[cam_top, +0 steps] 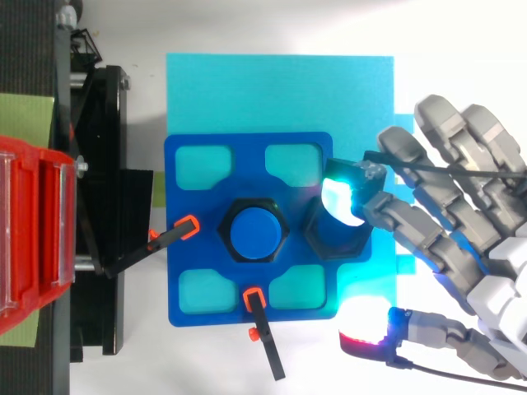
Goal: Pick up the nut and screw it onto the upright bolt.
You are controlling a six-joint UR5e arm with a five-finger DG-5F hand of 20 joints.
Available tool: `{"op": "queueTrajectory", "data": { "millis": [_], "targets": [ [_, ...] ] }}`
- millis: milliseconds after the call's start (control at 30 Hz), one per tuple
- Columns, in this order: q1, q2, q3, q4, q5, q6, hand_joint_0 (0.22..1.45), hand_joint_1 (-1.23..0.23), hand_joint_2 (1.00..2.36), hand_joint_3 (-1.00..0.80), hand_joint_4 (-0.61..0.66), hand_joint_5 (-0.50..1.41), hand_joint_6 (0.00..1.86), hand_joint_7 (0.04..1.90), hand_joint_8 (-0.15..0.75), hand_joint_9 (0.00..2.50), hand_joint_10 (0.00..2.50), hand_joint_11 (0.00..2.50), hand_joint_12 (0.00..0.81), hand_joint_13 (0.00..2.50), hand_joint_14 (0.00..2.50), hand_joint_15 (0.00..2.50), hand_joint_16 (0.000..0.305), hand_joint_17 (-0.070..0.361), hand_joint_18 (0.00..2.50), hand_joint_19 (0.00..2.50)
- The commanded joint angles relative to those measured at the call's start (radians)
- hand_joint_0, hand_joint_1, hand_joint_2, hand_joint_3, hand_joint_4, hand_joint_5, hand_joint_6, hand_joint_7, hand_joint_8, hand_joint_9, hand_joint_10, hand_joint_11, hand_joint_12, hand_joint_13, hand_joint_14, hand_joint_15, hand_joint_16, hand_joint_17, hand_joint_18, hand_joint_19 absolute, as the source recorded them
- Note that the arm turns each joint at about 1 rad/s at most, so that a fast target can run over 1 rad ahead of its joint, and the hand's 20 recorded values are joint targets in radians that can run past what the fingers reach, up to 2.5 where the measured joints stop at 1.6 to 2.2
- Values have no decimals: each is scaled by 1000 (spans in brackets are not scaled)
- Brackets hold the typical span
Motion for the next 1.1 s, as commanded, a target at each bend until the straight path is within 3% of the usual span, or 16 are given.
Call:
{"op": "queueTrajectory", "data": {
  "millis": [0,267,1067],
  "targets": [
    [-6,-3,0,4,-14,10,433,-758,1000,-500,227,-263,501,688,278,247,0,0,371,125,0,0,45,101,0,0],
    [-27,-22,0,11,-61,19,435,-753,1000,-500,229,-262,501,690,279,251,0,0,370,128,0,0,45,101,0,0],
    [-44,-33,0,4,-55,44,427,-723,1000,-500,231,-261,501,690,282,251,0,0,378,136,0,0,46,103,0,0]
  ]
}}
